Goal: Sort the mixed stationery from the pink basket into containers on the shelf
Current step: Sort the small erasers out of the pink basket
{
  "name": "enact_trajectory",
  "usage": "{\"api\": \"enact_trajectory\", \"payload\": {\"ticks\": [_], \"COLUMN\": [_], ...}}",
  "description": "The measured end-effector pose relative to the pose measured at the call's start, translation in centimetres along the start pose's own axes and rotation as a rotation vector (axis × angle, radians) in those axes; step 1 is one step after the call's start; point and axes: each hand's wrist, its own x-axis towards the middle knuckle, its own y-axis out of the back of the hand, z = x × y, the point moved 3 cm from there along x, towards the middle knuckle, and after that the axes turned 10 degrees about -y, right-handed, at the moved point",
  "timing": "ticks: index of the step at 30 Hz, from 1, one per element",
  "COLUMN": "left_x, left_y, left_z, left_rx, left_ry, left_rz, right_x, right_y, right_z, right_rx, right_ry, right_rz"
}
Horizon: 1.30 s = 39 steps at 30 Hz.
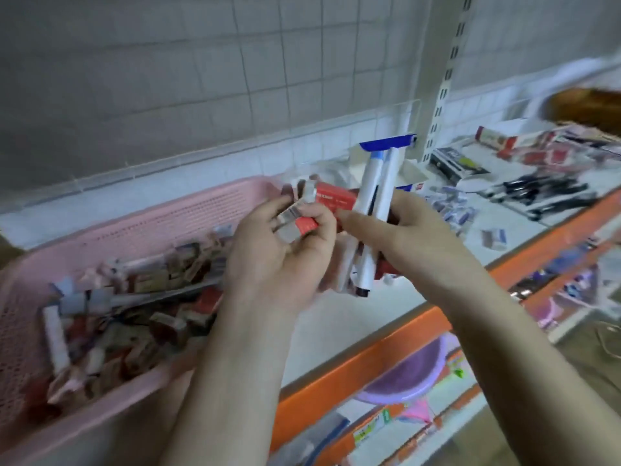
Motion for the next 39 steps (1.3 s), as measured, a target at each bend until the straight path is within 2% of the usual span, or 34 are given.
{"api": "enact_trajectory", "payload": {"ticks": [1,2,5,7,9,11,14,15,17,21,23,26,30,35,39], "left_x": [-0.4,-0.9,-0.4,-0.2,-0.6,-1.0,-0.9,-0.5,0.4,4.1,6.6,10.4,15.8,22.3,26.0], "left_y": [-1.2,-2.4,-4.3,-5.9,-7.9,-10.4,-14.1,-15.1,-17.4,-21.1,-23.2,-27.0,-31.8,-38.0,-40.9], "left_z": [-1.9,-3.6,-10.0,-14.3,-19.3,-24.5,-32.1,-34.6,-39.0,-46.3,-50.0,-56.5,-65.0,-71.5,-74.4], "left_rx": [-0.116,-0.127,0.105,0.196,0.267,0.260,0.295,0.314,0.272,0.043,0.068,0.121,0.127,0.181,0.233], "left_ry": [0.049,0.122,0.151,0.209,0.259,0.282,0.272,0.270,0.292,0.375,0.392,0.450,0.495,0.501,0.408], "left_rz": [-0.014,-0.001,0.055,0.052,0.003,-0.042,-0.014,0.011,0.082,0.190,0.200,0.114,-0.014,-0.013,0.014], "right_x": [-0.2,-0.5,-1.4,-2.0,-2.1,-1.9,-1.7,-1.7,-1.6,-0.3,1.3,4.8,12.0,22.0,29.0], "right_y": [1.6,3.3,10.4,15.4,19.5,23.2,30.1,32.7,38.2,49.9,55.2,62.6,72.7,84.1,90.1], "right_z": [0.6,1.1,2.2,2.6,3.0,3.8,5.4,5.9,6.7,9.8,13.0,17.6,20.0,19.3,18.4], "right_rx": [-0.017,-0.015,-0.023,-0.173,-0.486,-0.834,-1.032,-1.028,-0.828,-0.289,-0.189,-0.196,-0.325,-0.610,-0.798], "right_ry": [0.034,0.059,0.144,0.236,0.287,0.252,0.188,0.177,0.152,-0.014,-0.193,-0.351,-0.327,-0.344,-0.348], "right_rz": [0.073,0.138,0.360,0.485,0.500,0.451,0.328,0.269,0.236,0.441,0.437,0.479,0.602,0.637,0.618]}}
